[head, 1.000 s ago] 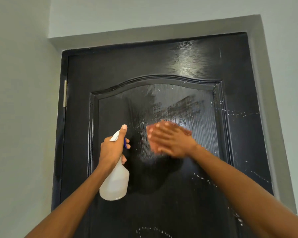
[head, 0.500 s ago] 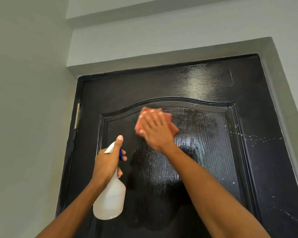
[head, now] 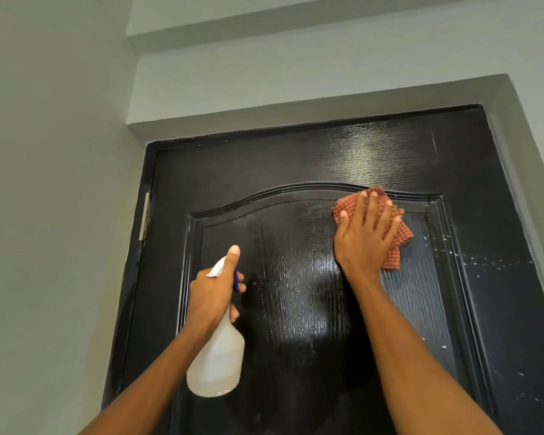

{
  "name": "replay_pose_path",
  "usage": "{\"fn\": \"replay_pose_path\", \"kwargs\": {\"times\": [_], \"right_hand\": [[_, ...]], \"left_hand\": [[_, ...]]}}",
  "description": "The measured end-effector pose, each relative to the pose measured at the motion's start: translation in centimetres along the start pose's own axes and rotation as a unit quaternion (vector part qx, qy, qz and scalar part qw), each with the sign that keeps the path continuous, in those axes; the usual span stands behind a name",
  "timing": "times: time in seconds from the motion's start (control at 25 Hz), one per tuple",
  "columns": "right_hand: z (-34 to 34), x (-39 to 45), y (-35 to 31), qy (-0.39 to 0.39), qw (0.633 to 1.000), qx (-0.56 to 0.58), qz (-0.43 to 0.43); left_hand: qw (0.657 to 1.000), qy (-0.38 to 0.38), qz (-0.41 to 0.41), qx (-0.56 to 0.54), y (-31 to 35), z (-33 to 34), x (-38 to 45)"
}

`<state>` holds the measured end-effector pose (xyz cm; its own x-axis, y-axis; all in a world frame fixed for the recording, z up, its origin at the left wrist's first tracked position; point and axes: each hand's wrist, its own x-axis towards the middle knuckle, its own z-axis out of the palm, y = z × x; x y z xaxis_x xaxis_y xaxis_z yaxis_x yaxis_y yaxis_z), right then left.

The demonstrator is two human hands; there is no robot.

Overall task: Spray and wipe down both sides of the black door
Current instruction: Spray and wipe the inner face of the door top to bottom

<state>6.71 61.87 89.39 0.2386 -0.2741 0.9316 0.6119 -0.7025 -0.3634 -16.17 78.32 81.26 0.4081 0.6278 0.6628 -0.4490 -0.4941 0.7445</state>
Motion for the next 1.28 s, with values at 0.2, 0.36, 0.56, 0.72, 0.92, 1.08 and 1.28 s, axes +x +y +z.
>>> {"fn": "replay_pose_path", "kwargs": {"times": [0.2, 0.36, 0.56, 0.72, 0.92, 1.08, 1.28], "right_hand": [[1.6, -1.3, -9.2, -0.03, 0.999, 0.037, -0.023], [4.3, -4.9, -17.3, -0.078, 0.965, 0.011, -0.252], [4.4, -4.7, -17.6, -0.151, 0.885, -0.003, -0.44], [2.7, -0.6, -12.3, -0.087, 0.939, -0.016, -0.331], [0.8, 0.6, -3.4, 0.022, 1.0, -0.003, 0.003], [1.7, -1.2, -5.2, 0.017, 1.0, 0.004, 0.018], [3.3, -5.1, -6.4, 0.026, 0.992, -0.01, -0.12]], "left_hand": [[1.0, 0.023, 0.004, 0.011, 0.0, -3.2, 2.6], [0.999, 0.042, 0.011, 0.019, -0.5, -5.9, 4.3], [0.999, 0.034, 0.017, 0.027, -1.1, -6.5, 5.7], [1.0, 0.019, 0.011, 0.015, -1.0, -5.0, 6.5], [1.0, -0.018, 0.02, -0.005, -0.9, -3.4, 6.6], [0.999, -0.019, 0.022, -0.016, -0.5, -3.9, 7.6], [0.996, -0.042, 0.023, -0.075, 2.3, -4.8, 11.3]]}}
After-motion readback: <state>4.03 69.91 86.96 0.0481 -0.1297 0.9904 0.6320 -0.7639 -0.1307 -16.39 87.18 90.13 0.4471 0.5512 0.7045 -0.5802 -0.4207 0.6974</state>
